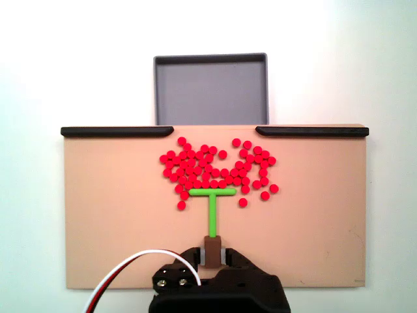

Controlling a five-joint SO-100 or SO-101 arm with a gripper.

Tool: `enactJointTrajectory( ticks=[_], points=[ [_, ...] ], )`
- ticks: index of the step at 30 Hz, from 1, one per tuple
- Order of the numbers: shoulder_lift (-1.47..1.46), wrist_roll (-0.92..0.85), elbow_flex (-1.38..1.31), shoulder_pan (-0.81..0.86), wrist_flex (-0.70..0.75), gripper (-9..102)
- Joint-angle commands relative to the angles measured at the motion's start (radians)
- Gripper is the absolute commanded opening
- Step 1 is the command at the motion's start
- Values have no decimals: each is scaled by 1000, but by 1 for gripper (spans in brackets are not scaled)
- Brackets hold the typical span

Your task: Gather the bottom side granules

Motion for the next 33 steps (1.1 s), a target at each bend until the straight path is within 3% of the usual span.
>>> enactJointTrajectory(
  ticks=[1, 26, 33],
  points=[
    [-26, 8, -12, -2, -6, 0],
    [8, 29, -74, -8, 8, 0],
    [106, 37, -77, -18, 75, 0]
  ],
)
